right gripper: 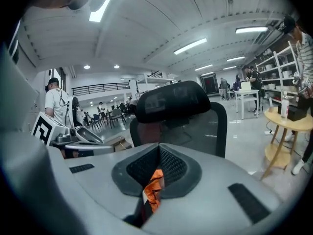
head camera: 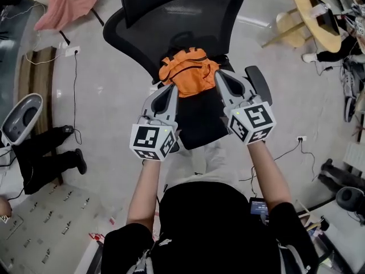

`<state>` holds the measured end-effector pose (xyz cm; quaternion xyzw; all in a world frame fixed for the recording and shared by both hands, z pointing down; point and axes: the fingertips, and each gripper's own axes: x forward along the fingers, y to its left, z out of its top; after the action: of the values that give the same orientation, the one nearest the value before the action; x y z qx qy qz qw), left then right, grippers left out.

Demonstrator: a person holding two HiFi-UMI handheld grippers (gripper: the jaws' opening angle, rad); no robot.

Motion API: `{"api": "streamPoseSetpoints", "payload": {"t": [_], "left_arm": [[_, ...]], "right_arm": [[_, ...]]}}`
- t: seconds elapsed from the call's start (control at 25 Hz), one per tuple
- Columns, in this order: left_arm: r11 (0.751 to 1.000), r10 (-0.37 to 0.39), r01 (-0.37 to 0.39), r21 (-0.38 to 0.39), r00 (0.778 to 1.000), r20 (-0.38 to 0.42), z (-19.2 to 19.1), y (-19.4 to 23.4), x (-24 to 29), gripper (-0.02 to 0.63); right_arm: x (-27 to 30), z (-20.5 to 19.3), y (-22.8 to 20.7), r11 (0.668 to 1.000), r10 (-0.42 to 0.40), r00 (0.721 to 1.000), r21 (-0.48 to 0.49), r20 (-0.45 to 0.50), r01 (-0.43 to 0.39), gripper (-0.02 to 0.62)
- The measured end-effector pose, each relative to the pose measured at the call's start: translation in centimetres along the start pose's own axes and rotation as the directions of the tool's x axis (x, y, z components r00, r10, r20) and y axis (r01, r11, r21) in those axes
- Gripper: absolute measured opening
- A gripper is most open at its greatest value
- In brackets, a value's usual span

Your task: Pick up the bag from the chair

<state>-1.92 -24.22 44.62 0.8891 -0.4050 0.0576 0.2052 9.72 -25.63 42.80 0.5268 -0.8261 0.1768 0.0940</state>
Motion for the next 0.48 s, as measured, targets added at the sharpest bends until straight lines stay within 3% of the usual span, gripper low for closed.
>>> {"api": "streamPoseSetpoints", "payload": {"t": [0.28, 0.48], "left_arm": [[0.997, 0.064, -0.066, -0.038, 0.996, -0.065, -4.7, 2.0, 1.2, 0.005], [0.993, 0.099, -0.104, -0.055, 0.991, -0.093, -7.9, 4.0, 2.6, 0.005]], "right_arm": [[2.3, -4.1, -1.8, 0.999, 0.024, 0.997, 0.028, -0.07, -0.022, -0.005], [4.7, -7.0, -2.4, 0.999, 0.044, 0.992, -0.003, -0.117, -0.044, -0.005]]}}
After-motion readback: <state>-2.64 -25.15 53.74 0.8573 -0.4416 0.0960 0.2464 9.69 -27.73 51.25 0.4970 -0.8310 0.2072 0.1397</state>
